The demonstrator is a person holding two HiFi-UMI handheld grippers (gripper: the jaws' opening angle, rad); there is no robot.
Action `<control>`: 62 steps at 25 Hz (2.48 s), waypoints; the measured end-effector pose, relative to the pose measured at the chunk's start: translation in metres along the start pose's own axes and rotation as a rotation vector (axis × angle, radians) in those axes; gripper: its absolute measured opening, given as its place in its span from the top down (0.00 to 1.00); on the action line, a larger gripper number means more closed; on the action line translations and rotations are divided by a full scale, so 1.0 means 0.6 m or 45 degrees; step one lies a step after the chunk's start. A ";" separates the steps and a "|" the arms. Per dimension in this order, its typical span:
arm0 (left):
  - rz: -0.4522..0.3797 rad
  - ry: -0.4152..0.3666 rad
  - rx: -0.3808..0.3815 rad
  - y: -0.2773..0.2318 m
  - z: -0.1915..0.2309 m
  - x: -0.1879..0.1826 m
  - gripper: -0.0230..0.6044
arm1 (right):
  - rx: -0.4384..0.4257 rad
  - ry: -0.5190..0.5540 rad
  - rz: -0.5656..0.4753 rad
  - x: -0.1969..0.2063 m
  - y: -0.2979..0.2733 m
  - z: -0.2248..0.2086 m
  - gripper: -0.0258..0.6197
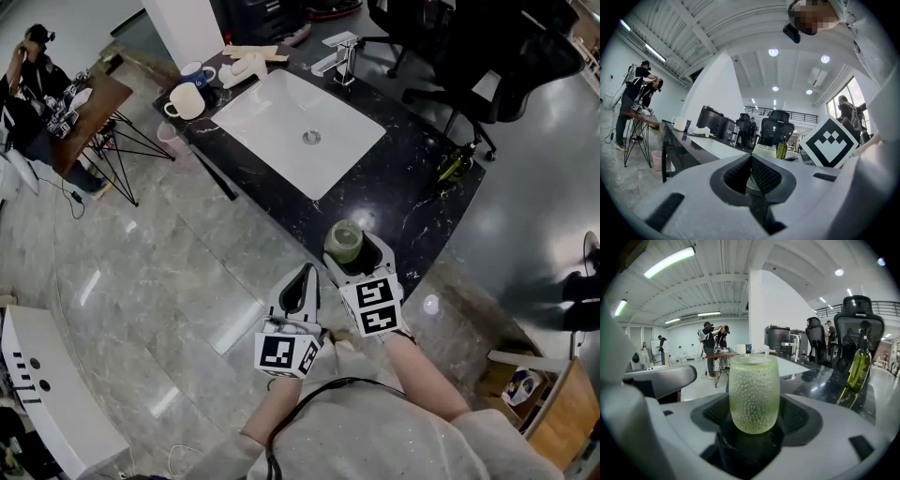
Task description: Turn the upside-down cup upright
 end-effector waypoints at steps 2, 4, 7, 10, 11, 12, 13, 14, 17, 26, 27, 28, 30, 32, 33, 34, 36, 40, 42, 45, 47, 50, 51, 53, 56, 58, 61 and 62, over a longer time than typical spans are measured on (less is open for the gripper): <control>-0.002 0.001 -0.001 0.000 0.001 0.000 0.95 | 0.001 0.005 0.010 0.000 -0.002 0.000 0.48; -0.004 0.001 -0.001 0.000 0.003 0.000 0.95 | -0.002 0.008 0.011 0.000 -0.002 -0.001 0.48; -0.005 0.005 -0.005 0.001 0.005 0.001 0.95 | -0.005 -0.001 0.000 0.000 0.001 -0.002 0.48; -0.007 0.004 -0.013 0.003 0.009 0.000 0.95 | -0.009 -0.065 -0.030 -0.004 0.006 -0.010 0.48; -0.007 0.003 -0.016 0.004 0.010 0.000 0.95 | -0.010 -0.097 -0.042 -0.006 0.009 -0.013 0.48; -0.007 0.004 -0.018 0.004 0.012 0.000 0.95 | -0.011 -0.136 -0.056 -0.008 0.012 -0.017 0.48; -0.007 0.005 -0.020 0.004 0.013 0.000 0.95 | -0.015 -0.181 -0.068 -0.009 0.014 -0.020 0.48; -0.007 0.005 -0.021 0.004 0.013 0.000 0.95 | -0.023 -0.234 -0.079 -0.009 0.016 -0.023 0.48; -0.011 -0.008 -0.014 0.001 0.009 -0.002 0.95 | -0.065 -0.442 -0.114 -0.010 0.024 -0.030 0.48; -0.001 -0.024 -0.028 0.009 0.011 -0.001 0.95 | -0.271 -1.166 -0.217 -0.003 0.039 -0.007 0.48; -0.002 -0.026 -0.034 0.011 0.014 -0.002 0.95 | -0.295 -1.259 -0.225 0.000 0.040 -0.003 0.48; -0.004 -0.028 -0.043 0.015 0.017 -0.002 0.95 | -0.319 -1.352 -0.238 0.004 0.041 0.003 0.48; -0.005 -0.035 -0.067 0.024 0.026 -0.004 0.95 | -0.361 -1.536 -0.274 0.013 0.044 0.015 0.48; -0.004 -0.042 -0.090 0.034 0.037 -0.006 0.95 | -0.410 -1.694 -0.325 0.024 0.044 0.029 0.48; -0.002 -0.044 -0.098 0.038 0.041 -0.007 0.95 | -0.444 -1.774 -0.361 0.029 0.042 0.036 0.48; 0.000 -0.046 -0.104 0.041 0.045 -0.007 0.95 | -0.479 -1.859 -0.401 0.035 0.039 0.043 0.48; 0.006 -0.053 -0.106 0.045 0.049 -0.007 0.95 | -0.539 -2.019 -0.484 0.047 0.033 0.056 0.48; 0.008 -0.072 -0.107 0.057 0.055 -0.012 0.95 | -0.640 -2.207 -0.677 0.053 0.027 0.078 0.48; 0.019 -0.086 -0.108 0.064 0.058 -0.015 0.95 | -0.705 -2.294 -0.801 0.049 0.022 0.088 0.48; 0.041 -0.116 -0.096 0.072 0.062 -0.017 0.95 | -0.817 -2.387 -0.956 0.050 0.012 0.100 0.48; 0.050 -0.156 -0.077 0.070 0.063 -0.021 0.95 | -0.884 -2.461 -1.038 0.051 0.003 0.106 0.48; 0.049 -0.224 -0.049 0.062 0.062 -0.032 0.95 | -0.940 -2.583 -1.151 0.060 -0.009 0.112 0.48; 0.044 -0.231 -0.036 0.059 0.062 -0.034 0.95 | -0.951 -2.623 -1.188 0.065 -0.012 0.114 0.48; 0.033 -0.226 -0.017 0.053 0.063 -0.038 0.95 | -1.000 -2.697 -1.288 0.073 -0.018 0.115 0.48; 0.027 -0.211 -0.010 0.050 0.065 -0.040 0.95 | -1.139 -2.778 -1.498 0.083 -0.025 0.114 0.48; 0.030 -0.222 0.001 0.052 0.063 -0.041 0.95 | -1.240 -2.838 -1.620 0.081 -0.031 0.113 0.48; 0.040 -0.241 0.013 0.055 0.063 -0.043 0.95 | -1.373 -2.870 -1.800 0.074 -0.037 0.112 0.48; 0.042 -0.244 0.016 0.055 0.064 -0.042 0.95 | -1.413 -2.863 -1.846 0.072 -0.038 0.112 0.48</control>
Point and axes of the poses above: the fingertips, and each gripper's own axes: y backward along the fingers, z to its left, x out of its underside, the point moved 8 cm from there along y, backward along the fingers, and after that the axes turned 4 degrees about y, right-handed, at the moved point
